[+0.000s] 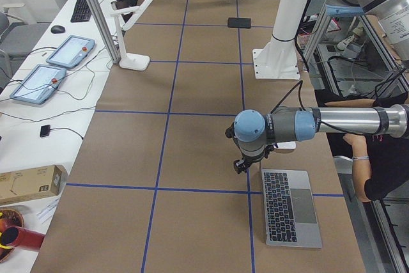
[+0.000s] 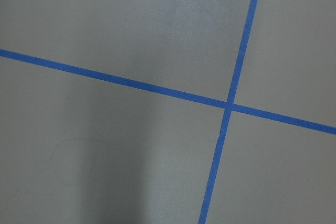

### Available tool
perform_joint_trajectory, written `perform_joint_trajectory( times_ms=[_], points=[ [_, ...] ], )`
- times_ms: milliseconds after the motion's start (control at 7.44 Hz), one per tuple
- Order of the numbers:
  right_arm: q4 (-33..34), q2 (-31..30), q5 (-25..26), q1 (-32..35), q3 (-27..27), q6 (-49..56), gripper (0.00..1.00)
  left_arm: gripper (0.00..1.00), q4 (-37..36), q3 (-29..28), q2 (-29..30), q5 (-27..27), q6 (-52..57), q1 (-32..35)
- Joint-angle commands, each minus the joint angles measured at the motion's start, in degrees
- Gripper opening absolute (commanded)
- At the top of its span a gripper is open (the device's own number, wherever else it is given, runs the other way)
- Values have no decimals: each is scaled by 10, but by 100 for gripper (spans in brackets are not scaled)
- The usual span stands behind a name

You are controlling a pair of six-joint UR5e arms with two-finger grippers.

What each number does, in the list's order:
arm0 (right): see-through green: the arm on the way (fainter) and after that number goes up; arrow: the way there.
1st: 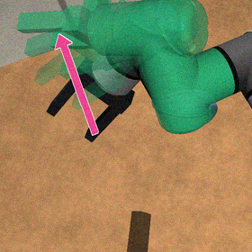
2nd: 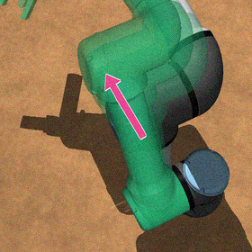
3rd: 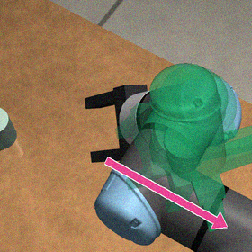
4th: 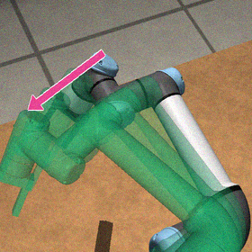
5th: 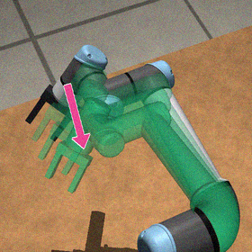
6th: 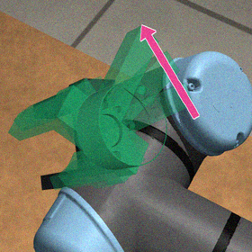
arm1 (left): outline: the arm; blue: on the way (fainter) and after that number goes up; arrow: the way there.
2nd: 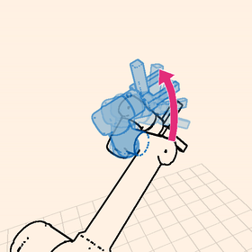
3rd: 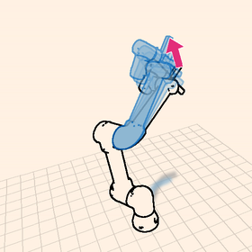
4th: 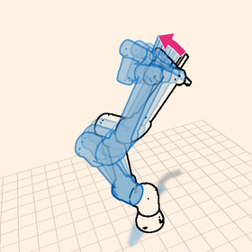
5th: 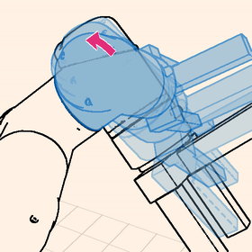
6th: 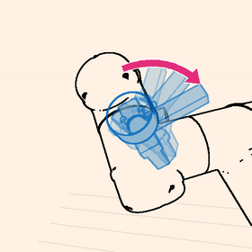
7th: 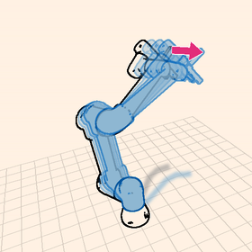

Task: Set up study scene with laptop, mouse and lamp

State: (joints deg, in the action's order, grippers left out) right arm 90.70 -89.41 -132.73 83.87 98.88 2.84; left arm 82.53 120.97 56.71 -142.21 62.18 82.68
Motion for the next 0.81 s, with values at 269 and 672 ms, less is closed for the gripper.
perform_joint_trajectory(
  times_ms=[269,672],
  points=[
    [-1,6,0,-5,0,0,100,93,1,-5,1,4,97,-5],
    [-4,8,2,-5,0,1,100,91,-1,-7,0,6,124,-34]
  ],
)
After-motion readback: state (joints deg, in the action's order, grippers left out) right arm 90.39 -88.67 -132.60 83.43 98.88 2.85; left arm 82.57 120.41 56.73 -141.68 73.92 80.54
